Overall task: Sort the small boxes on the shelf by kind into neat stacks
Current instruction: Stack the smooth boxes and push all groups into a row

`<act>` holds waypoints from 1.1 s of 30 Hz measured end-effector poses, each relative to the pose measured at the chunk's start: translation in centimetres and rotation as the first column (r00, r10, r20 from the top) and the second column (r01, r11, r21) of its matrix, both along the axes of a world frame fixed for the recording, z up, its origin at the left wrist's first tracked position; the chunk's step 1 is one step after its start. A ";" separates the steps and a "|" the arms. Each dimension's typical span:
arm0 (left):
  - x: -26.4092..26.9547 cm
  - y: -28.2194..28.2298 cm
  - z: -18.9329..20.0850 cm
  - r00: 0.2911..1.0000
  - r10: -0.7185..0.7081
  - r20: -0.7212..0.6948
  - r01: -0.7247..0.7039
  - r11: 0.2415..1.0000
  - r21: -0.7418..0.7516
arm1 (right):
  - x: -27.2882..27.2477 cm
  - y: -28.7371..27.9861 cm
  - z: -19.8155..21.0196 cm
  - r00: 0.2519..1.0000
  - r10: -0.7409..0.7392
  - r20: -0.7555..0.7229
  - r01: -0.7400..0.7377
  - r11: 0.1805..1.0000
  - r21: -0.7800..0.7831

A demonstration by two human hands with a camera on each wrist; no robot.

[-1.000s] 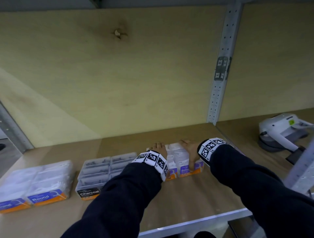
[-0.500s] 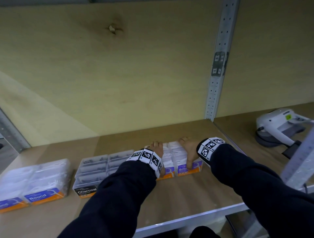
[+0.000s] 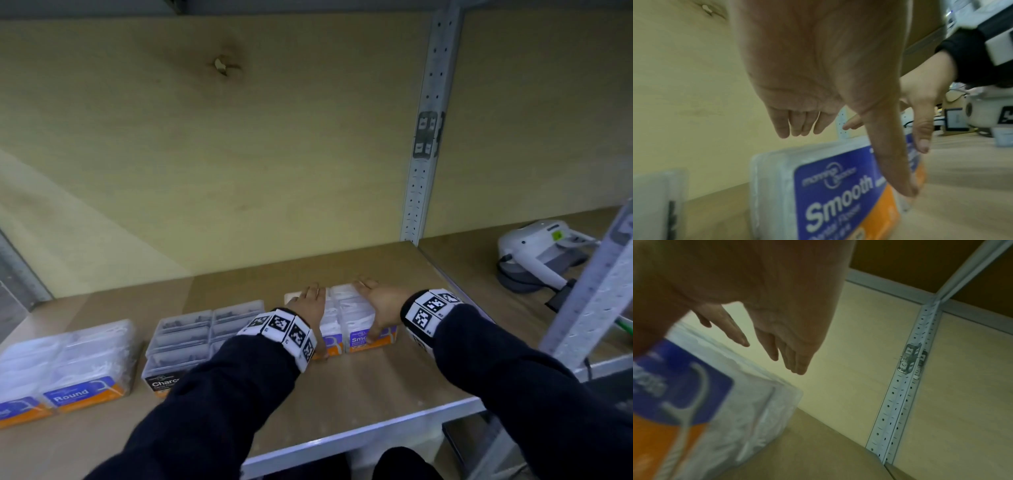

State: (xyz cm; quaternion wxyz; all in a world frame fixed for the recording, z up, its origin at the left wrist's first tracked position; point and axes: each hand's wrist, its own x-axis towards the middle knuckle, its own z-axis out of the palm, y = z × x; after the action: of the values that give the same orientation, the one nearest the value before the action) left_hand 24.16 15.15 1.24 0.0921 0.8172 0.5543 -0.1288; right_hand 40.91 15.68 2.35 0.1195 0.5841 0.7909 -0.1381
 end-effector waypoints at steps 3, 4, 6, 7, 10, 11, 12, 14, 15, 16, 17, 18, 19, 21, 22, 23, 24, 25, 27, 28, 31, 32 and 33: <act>0.0 -1.4 0.4 0.999 -0.044 0.011 0.043 0.999 0.029 | 0.4 -1.3 -0.1 0.999 0.011 -0.042 -0.008 0.997 0.082; 0.0 -1.9 0.3 0.999 -0.036 0.034 0.034 0.998 0.044 | 0.6 -1.9 -0.2 0.999 0.015 -0.047 -0.010 0.995 0.104; -0.2 -2.5 -0.1 0.996 -0.020 0.087 0.011 0.995 0.099 | 1.0 -2.8 -0.3 0.999 0.015 -0.043 -0.009 0.991 0.135; -0.3 -3.0 -0.1 0.996 -0.021 0.091 0.010 0.992 0.123 | 1.0 -3.1 -0.4 0.999 0.007 -0.039 -0.001 0.990 0.144; -0.4 -3.6 -0.4 0.997 -0.020 0.068 0.007 0.984 0.175 | 1.1 -3.7 -0.8 0.998 -0.039 -0.042 0.045 0.987 0.157; -0.3 -3.7 -0.4 0.998 -0.017 0.061 0.006 0.983 0.182 | 1.1 -3.7 -1.1 0.997 -0.061 -0.051 0.068 0.986 0.155; -0.3 -3.7 -0.5 0.998 -0.017 0.057 0.006 0.983 0.186 | 1.1 -3.7 -1.3 0.994 -0.082 -0.065 0.091 0.984 0.153; -0.1 -3.7 -0.4 0.999 -0.015 0.041 0.007 0.981 0.193 | 1.1 -3.7 -1.7 0.989 -0.121 -0.091 0.133 0.979 0.153; 0.1 -3.7 -0.3 1.000 -0.016 0.025 0.011 0.980 0.198 | 1.0 -3.7 -1.7 0.986 -0.134 -0.102 0.149 0.977 0.152; 0.2 -3.7 -0.3 1.000 -0.019 0.009 0.017 0.979 0.204 | 1.0 -3.7 -1.8 0.984 -0.140 -0.110 0.156 0.976 0.152; 0.3 -3.7 -0.3 1.000 -0.019 -0.002 0.019 0.978 0.209 | 1.0 -3.7 -1.8 0.983 -0.141 -0.117 0.158 0.976 0.152; 0.4 -3.7 -0.2 1.000 -0.016 -0.011 0.018 0.977 0.212 | 1.0 -3.8 -1.8 0.983 -0.138 -0.124 0.156 0.976 0.150; 0.5 -3.7 -0.2 1.000 -0.011 -0.021 0.015 0.978 0.209 | 1.1 -3.8 -1.8 0.981 -0.138 -0.133 0.157 0.977 0.147; 0.6 -3.8 -0.2 1.000 -0.009 -0.023 0.013 0.979 0.203 | 1.2 -3.9 -1.9 0.976 -0.149 -0.156 0.171 0.976 0.138; 0.7 -3.9 -0.1 1.000 -0.006 -0.018 0.010 0.979 0.202 | 1.1 -3.9 -1.9 0.974 -0.154 -0.163 0.177 0.974 0.137; 0.6 -4.0 0.0 1.000 0.000 -0.013 0.003 0.980 0.199 | 1.1 -3.9 -1.9 0.973 -0.160 -0.165 0.184 0.973 0.138; 0.6 -4.0 0.0 1.000 0.007 -0.004 -0.006 0.980 0.197 | 1.0 -3.9 -1.8 0.973 -0.163 -0.163 0.186 0.973 0.139; 0.6 -4.1 0.0 1.000 0.013 0.005 -0.014 0.981 0.194 | 0.9 -3.9 -1.7 0.973 -0.164 -0.161 0.187 0.972 0.142; 0.5 -4.4 0.1 1.000 0.016 0.027 -0.020 0.982 0.186 | 0.7 -4.0 -1.4 0.975 -0.154 -0.162 0.179 0.971 0.157; 0.3 -4.5 0.1 0.999 0.015 0.036 -0.021 0.981 0.191 | 0.6 -4.1 -1.2 0.976 -0.143 -0.163 0.171 0.970 0.171; -0.5 -5.2 0.2 0.998 0.020 0.060 -0.032 0.978 0.205 | -0.3 -4.7 -0.6 0.982 -0.083 -0.169 0.119 0.970 0.214; -1.1 -5.4 0.1 0.998 0.024 0.066 -0.037 0.976 0.214 | -0.9 -5.0 -0.4 0.983 -0.051 -0.175 0.091 0.969 0.230; -1.7 -5.7 0.2 0.997 0.029 0.076 -0.046 0.974 0.224 | -1.7 -5.3 -0.1 0.984 -0.015 -0.180 0.060 0.967 0.246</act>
State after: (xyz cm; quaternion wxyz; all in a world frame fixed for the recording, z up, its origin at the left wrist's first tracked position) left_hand 22.48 9.41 1.44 0.0213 0.8158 0.5769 -0.0336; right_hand 39.24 10.39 2.20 -0.0283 0.5948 0.7982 -0.0907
